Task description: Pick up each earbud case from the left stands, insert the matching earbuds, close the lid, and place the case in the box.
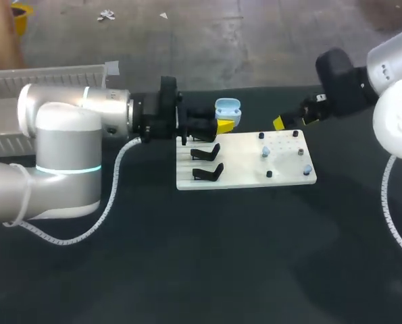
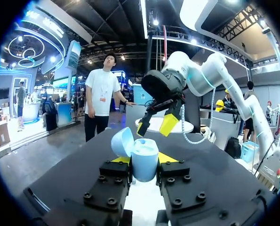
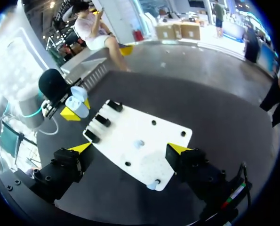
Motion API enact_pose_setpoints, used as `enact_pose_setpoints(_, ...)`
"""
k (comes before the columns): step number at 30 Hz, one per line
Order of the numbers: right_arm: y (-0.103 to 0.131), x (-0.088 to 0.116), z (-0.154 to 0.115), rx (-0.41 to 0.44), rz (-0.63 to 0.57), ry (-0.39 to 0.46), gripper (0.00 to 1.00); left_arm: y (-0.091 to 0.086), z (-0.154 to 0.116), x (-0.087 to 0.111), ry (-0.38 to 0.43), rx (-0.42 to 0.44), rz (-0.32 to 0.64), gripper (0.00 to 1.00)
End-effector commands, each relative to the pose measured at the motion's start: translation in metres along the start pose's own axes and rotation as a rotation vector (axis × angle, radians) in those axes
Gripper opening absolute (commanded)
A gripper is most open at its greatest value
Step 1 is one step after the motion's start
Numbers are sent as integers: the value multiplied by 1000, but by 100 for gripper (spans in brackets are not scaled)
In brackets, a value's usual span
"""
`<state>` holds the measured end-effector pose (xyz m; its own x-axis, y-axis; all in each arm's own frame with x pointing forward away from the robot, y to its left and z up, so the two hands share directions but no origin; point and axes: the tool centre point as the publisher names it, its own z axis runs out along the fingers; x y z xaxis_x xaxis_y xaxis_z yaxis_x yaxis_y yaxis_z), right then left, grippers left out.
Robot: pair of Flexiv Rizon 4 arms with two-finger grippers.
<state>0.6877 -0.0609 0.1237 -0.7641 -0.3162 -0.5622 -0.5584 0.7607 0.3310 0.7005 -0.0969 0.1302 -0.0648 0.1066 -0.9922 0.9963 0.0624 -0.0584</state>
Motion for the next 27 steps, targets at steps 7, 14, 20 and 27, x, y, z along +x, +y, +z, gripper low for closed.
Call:
enact_pose_setpoints(7, -11, 38, -26, 251, 10, 96, 100, -9, -16, -8, -73, 5, 24, 0)
enact_pose_setpoints(14, -18, 51, -33, 366, 16, 161, 100, -11, -15, -12, -74, 16, 33, 0)
enact_pose_setpoints(20, -18, 51, -33, 366, 16, 161, 100, -11, -13, -12, -69, 13, 37, 0)
enact_pose_setpoints(27, -18, 51, -33, 366, 16, 161, 100, -15, -10, -14, -48, 16, 68, 0)
